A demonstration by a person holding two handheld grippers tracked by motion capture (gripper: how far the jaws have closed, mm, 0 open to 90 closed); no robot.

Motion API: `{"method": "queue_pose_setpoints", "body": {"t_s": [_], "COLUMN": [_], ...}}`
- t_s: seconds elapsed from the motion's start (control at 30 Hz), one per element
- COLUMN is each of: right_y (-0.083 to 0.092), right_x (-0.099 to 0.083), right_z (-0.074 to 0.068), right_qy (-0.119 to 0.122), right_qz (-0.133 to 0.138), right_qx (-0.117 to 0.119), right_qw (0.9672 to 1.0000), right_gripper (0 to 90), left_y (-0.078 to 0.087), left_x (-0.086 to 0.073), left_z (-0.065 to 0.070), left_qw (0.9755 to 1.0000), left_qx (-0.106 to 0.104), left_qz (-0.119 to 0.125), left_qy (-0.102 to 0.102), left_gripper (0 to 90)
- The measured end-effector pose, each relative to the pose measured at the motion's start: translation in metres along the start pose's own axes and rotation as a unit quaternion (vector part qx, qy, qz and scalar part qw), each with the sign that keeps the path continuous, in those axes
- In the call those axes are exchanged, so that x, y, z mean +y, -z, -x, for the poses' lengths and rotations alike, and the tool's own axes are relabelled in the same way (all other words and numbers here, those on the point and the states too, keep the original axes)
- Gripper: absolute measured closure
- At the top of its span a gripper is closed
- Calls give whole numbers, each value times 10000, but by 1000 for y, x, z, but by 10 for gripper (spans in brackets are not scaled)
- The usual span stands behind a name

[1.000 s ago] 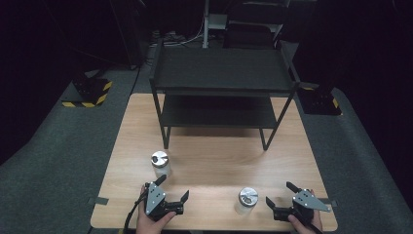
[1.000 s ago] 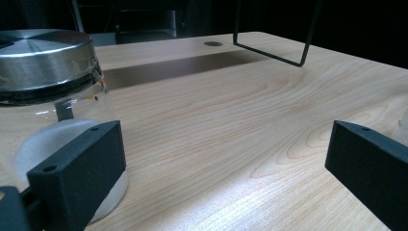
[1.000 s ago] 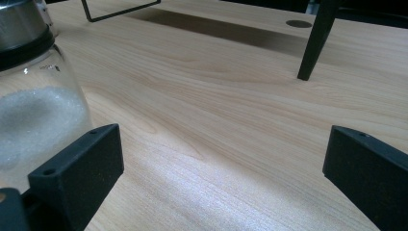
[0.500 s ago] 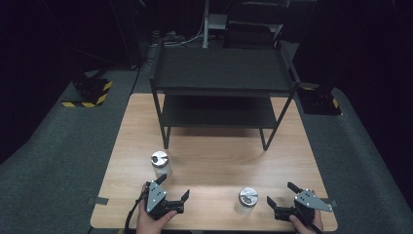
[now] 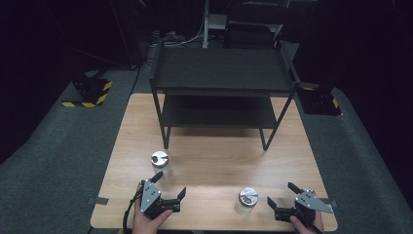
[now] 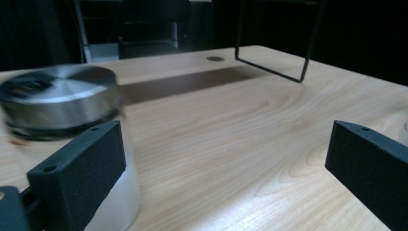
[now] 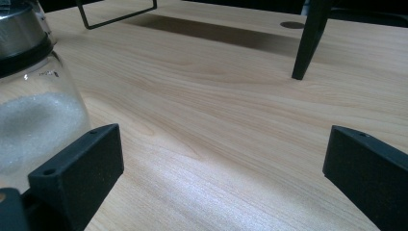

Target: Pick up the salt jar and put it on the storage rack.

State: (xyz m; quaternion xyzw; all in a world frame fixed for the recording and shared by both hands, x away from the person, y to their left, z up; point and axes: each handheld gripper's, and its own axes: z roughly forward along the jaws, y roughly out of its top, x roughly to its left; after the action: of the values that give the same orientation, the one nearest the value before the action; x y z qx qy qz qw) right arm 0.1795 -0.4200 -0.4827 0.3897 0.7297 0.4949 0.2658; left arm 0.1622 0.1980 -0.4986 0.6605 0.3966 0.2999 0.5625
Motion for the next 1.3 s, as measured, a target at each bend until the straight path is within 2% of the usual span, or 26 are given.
{"method": "queue_pose_setpoints", "body": {"t_s": [0.2, 0.27, 0.47, 0.57, 0.77, 0.83, 1.03, 1.2, 1.3], "right_y": [1, 1, 0, 0, -1, -1, 0, 0, 0], "right_x": [0, 0, 1, 2, 2, 2, 1, 1, 0], "right_z": [0, 0, 1, 1, 1, 1, 1, 1, 1], "right_qy": [18, 37, -6, 0, 16, 18, -4, 10, 20], "right_qz": [1, -7, -30, -55, -64, -69, -39, -33, -20], "right_qx": [5, 8, 19, 28, 34, 41, 41, 42, 44], "right_qw": [10000, 10000, 10000, 10000, 10000, 10000, 10000, 10000, 10000], "right_gripper": [2, 2, 1, 2, 2, 2, 2, 2, 2], "left_y": [8, 12, 16, 15, 6, -1, -17, -27, -31], "left_x": [-1, -2, -6, -8, -9, -8, -2, -2, -3], "left_z": [-4, -7, -14, -18, -24, -24, -27, -25, -24], "left_qw": [9996, 9990, 9968, 9957, 9959, 9952, 9940, 9938, 9930], "left_qx": [179, 345, 731, 854, 870, 936, 986, 1028, 1092], "left_qz": [147, 197, 157, 74, -35, -133, -286, -296, -247], "left_qy": [132, 229, 298, 343, 258, 237, 381, 308, 376], "left_gripper": [7, 6, 7, 7, 7, 8, 9, 18, 27]}}
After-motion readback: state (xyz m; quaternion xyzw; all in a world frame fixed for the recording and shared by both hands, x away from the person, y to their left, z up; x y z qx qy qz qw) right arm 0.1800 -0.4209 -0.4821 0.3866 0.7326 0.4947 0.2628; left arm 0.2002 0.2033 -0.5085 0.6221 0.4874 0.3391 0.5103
